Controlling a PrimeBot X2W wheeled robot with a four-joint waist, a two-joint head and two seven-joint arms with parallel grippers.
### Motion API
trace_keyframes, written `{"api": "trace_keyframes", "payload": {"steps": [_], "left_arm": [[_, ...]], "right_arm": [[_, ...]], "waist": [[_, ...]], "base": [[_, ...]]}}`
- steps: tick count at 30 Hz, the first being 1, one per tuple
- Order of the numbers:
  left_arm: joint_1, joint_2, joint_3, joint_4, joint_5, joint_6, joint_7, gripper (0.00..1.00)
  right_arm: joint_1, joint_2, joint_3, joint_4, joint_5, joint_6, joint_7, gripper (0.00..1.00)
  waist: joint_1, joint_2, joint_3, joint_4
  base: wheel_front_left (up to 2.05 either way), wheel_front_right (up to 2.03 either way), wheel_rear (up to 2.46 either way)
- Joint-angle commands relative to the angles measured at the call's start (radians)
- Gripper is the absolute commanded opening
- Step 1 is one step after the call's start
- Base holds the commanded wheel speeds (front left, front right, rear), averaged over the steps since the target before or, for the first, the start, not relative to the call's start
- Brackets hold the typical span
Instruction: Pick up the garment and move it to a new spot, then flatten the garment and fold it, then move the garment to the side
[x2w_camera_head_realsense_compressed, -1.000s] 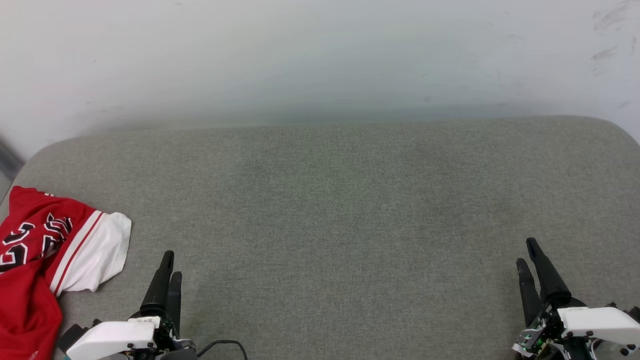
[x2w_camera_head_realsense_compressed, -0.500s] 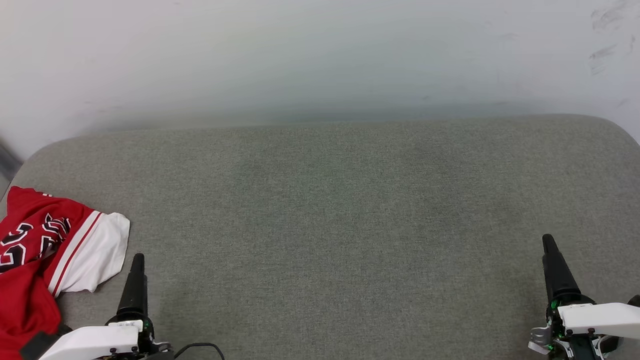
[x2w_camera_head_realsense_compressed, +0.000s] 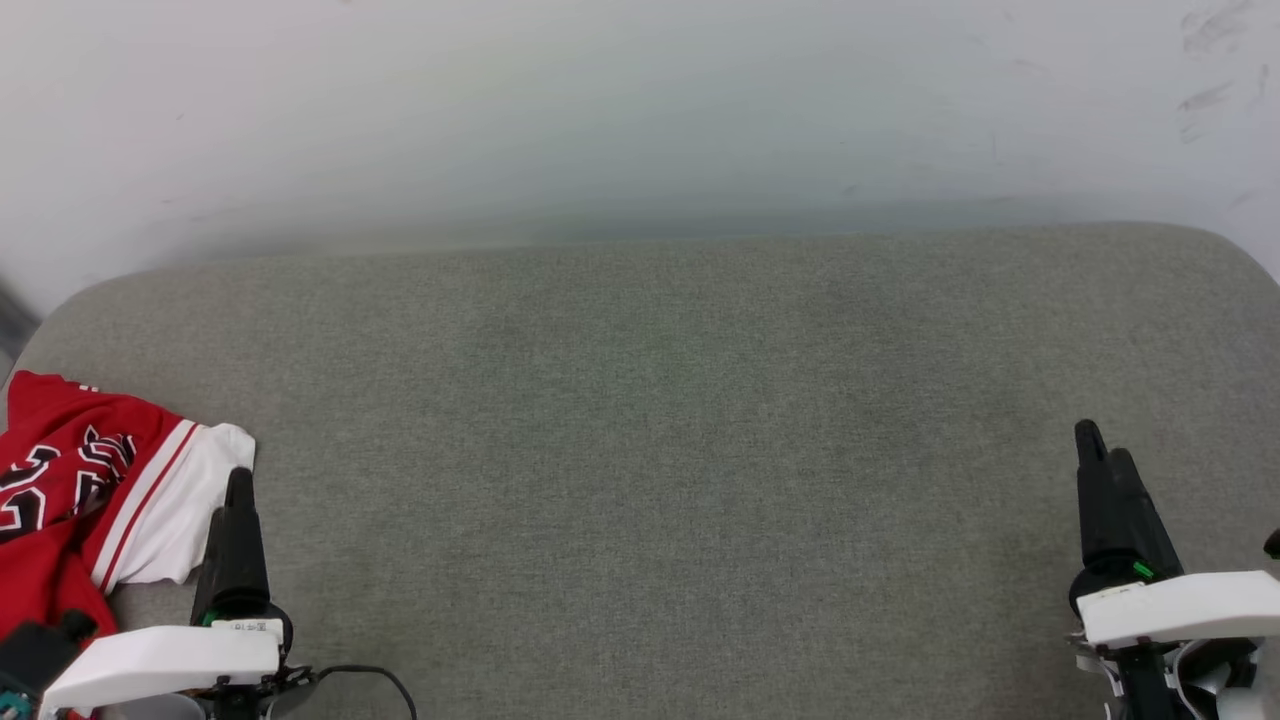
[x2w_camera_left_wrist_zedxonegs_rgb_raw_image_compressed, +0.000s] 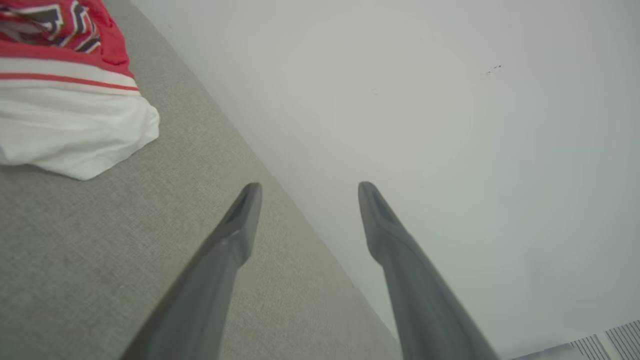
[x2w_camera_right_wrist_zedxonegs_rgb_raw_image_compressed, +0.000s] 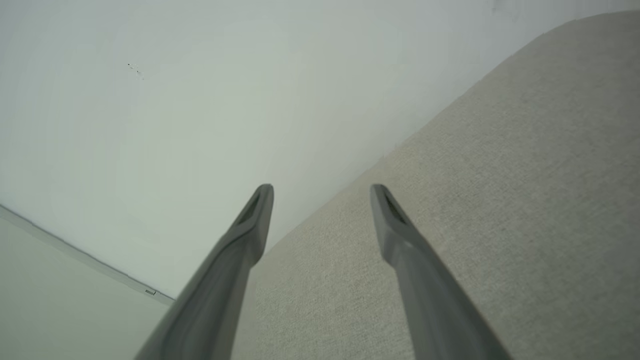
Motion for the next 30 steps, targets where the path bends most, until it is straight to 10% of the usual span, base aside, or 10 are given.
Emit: {"api": "trace_keyframes", "payload": {"steps": [1, 30], "left_arm": [[-0.001, 0.003, -0.008, -0.038, 0.047, 0.008, -0.010, 1.00], [0.062, 0.013, -0.261, -0.222, 0.664, 0.123, -0.094, 1.00]], "right_arm": [[-0.021, -0.001, 0.007, -0.031, -0.055, 0.000, -0.011, 1.00], [0.004, -0.001, 0.045, -0.119, -0.561, 0.000, -0.096, 1.00]], "waist": [[0.0000, 0.0000, 0.001, 0.000], [0.0000, 0.0000, 0.016, -0.009]], "base": [[0.00, 0.00, 0.00], [0.00, 0.00, 0.00]]}}
